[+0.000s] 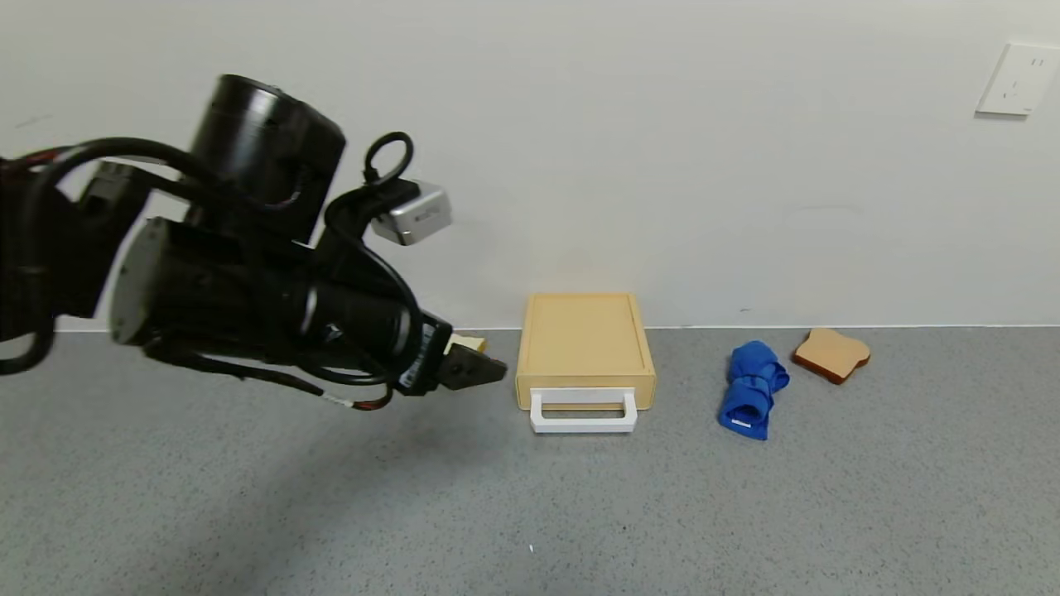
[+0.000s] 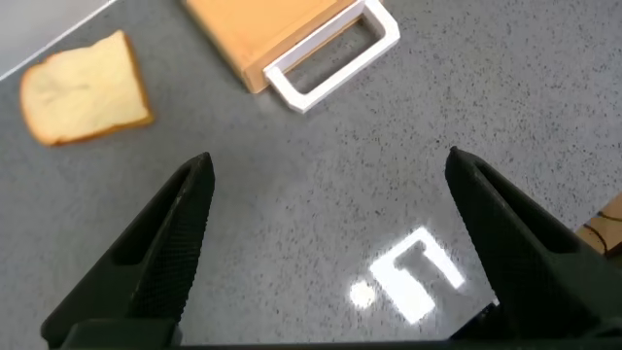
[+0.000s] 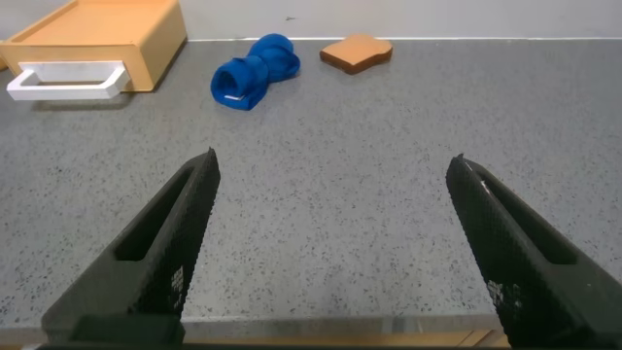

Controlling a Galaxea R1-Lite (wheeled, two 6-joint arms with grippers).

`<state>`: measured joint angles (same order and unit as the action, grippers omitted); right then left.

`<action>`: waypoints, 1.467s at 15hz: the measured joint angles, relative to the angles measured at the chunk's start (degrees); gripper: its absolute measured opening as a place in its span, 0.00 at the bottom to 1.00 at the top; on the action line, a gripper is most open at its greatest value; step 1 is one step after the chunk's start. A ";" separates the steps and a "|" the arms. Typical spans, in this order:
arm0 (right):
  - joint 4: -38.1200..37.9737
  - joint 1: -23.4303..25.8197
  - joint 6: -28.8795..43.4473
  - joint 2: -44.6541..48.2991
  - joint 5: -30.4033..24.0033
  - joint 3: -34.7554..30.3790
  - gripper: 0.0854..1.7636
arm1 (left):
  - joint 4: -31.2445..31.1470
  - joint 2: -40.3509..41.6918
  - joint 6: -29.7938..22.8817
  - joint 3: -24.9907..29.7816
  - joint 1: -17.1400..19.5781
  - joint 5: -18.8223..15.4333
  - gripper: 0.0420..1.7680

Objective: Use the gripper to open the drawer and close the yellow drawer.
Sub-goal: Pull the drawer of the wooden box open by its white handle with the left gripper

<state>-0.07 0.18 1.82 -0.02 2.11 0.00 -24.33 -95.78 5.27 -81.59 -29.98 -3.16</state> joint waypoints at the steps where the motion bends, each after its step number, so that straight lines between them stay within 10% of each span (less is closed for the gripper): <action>1: 0.00 0.00 0.02 0.00 0.00 0.00 0.97 | -0.35 -3.22 -0.06 -2.56 -0.95 0.57 0.97; 5: 0.00 0.00 0.00 0.00 0.00 0.00 0.97 | -5.29 -15.04 -1.94 -12.98 -4.58 4.04 0.97; 11: 0.00 0.00 -0.02 0.00 0.00 0.00 0.97 | -11.82 -29.96 -23.21 -27.67 -8.39 12.85 0.97; 22: 0.00 0.00 0.00 0.00 -0.02 0.00 0.97 | -11.56 -38.92 -47.06 -31.45 -7.56 19.75 0.97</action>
<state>-0.07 0.18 1.82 -0.02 2.08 0.00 -35.89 -134.71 -41.79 -113.04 -37.53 16.59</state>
